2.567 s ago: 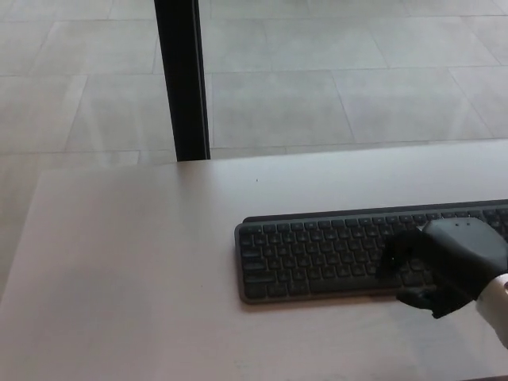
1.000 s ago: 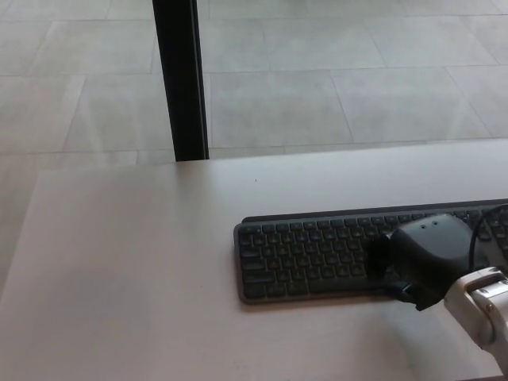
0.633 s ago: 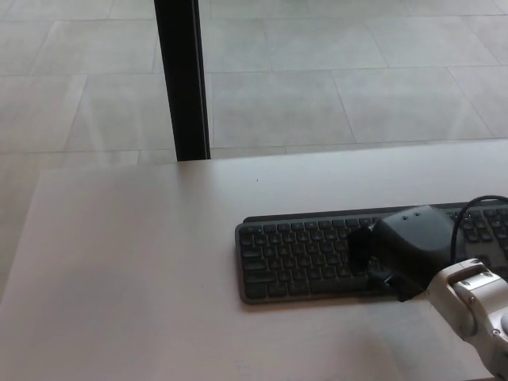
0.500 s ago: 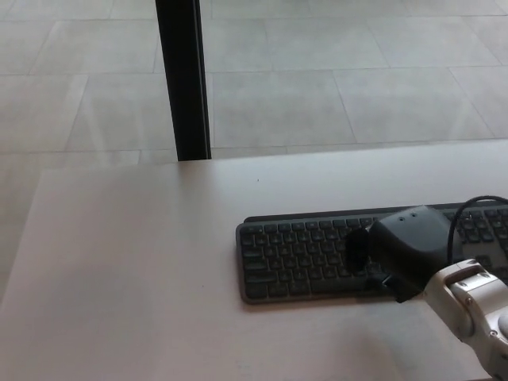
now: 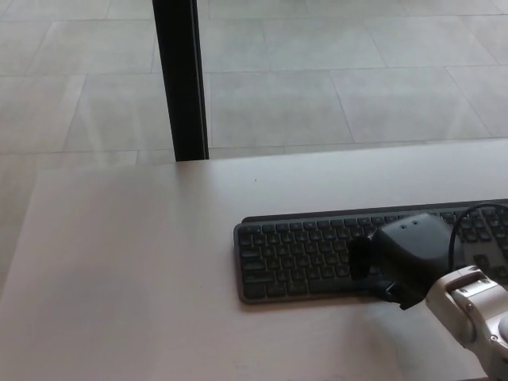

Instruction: The robot uses its right fingers to click on the space key of the black keyboard placed on the center of the white desk.

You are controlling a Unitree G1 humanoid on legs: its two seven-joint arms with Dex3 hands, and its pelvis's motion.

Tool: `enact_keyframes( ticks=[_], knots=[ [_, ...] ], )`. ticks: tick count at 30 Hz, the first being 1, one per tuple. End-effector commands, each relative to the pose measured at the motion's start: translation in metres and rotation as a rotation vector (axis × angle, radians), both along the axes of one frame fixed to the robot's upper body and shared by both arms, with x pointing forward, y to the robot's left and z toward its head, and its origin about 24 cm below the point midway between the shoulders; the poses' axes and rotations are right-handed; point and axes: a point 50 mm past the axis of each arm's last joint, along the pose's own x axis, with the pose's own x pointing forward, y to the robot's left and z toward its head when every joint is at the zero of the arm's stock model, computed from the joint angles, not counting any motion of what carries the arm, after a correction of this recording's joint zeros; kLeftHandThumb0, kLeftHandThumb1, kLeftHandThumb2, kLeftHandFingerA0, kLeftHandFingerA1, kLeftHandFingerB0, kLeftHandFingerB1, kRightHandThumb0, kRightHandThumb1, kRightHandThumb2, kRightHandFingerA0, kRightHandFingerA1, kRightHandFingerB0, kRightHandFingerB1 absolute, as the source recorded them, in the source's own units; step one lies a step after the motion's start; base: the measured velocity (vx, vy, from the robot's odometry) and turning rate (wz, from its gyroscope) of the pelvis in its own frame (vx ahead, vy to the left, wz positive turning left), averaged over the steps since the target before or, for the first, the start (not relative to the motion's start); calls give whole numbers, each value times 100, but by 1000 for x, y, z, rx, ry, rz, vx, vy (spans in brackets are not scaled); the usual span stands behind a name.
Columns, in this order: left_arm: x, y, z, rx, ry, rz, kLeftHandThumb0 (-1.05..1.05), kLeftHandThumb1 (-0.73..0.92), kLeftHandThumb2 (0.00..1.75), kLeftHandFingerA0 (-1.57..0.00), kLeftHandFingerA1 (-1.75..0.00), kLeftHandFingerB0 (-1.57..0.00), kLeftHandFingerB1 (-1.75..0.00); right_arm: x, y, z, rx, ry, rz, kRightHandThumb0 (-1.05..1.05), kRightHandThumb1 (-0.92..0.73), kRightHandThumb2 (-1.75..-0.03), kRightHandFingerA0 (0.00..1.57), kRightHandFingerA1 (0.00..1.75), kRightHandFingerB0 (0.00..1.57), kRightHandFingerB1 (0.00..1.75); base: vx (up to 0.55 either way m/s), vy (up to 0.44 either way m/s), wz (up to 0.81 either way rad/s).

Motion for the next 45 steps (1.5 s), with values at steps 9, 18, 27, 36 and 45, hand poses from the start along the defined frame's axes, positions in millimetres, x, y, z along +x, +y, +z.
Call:
enact_keyframes(
  ticks=[9,18,27,36,45],
  knots=[
    [1,2,2,6,-14,35,-38,76,61,-51,-57,-34,-46,7,0,0,4,-27,-13,-34,-47,-60,96,168,93,73,0,0,0],
    [-2,2,1,-7,-15,55,-34,77,62,-53,-59,-38,-49,10,-1,-3,-15,-5,-38,-33,-35,-86,124,135,86,84,0,0,0],
    [0,2,1,-12,-28,47,-34,79,62,-51,-59,-37,-49,8,3,-5,-10,8,-29,-34,-52,-58,90,170,92,80,0,0,0],
    [7,3,4,-6,-57,53,-35,76,62,-49,-60,-43,-57,4,8,-9,54,27,-28,-32,-50,-61,92,167,90,72,0,0,0],
    [10,3,4,-27,-79,58,-35,77,62,-48,-59,-35,-50,-24,13,-47,60,138,-38,-33,-51,-59,87,153,88,69,0,0,0]
  ],
)
